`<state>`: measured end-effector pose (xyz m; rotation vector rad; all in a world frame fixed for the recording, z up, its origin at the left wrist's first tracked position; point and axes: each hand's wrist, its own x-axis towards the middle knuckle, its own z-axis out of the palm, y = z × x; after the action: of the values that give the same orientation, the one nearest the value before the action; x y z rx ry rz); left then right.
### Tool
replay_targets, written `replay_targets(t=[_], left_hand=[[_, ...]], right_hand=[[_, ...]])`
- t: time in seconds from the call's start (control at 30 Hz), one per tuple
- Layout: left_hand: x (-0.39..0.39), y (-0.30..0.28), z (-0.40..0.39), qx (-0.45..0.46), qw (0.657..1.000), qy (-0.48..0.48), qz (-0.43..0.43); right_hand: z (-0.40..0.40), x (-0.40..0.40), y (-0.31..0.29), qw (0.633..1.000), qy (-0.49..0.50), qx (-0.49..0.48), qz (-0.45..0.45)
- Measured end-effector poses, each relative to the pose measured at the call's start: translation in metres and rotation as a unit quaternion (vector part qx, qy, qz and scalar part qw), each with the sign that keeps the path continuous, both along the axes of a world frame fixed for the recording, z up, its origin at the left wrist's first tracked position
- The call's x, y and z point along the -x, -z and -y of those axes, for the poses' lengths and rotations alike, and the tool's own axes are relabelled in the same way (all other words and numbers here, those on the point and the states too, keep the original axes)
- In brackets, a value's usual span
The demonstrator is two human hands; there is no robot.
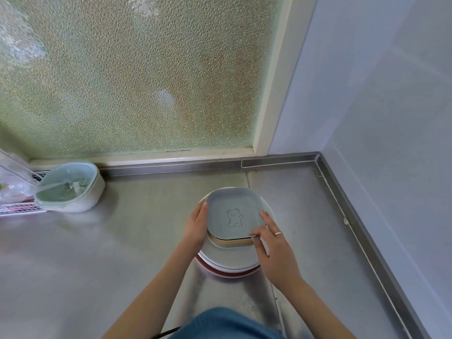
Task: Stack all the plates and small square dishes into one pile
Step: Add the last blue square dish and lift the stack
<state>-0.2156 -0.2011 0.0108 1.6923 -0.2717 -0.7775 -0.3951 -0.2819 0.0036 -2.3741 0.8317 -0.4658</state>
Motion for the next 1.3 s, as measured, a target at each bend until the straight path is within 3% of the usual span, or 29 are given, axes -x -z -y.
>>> replay_targets(t=[0.27, 0.5, 0.83, 1.1, 1.3], left_hand=[[-0.005, -0.005, 0.007, 0.002, 1.0, 0.014, 0.012], [-0.01, 0.002, 0.013, -0.034, 0.997, 0.029, 0.062], [-0.012, 0.007, 0.014, -0.036, 0.998, 0.034, 0.042], [-0.008, 0.017, 0.017, -0.11, 0.988, 0.05, 0.101], [0.006, 0.006, 0.023, -0.061, 0.991, 0.05, 0.109]], right_hand=[[0.013, -0.021, -0.019, 0.994, 0.039, -0.075, 0.064], [0.028, -0.052, -0.014, 0.977, 0.083, -0.194, -0.012], [0.029, -0.051, -0.005, 0.975, 0.094, -0.204, -0.001], [0.031, -0.047, -0.005, 0.971, 0.102, -0.215, 0.016], [0.037, -0.038, -0.007, 0.958, 0.118, -0.256, 0.052]])
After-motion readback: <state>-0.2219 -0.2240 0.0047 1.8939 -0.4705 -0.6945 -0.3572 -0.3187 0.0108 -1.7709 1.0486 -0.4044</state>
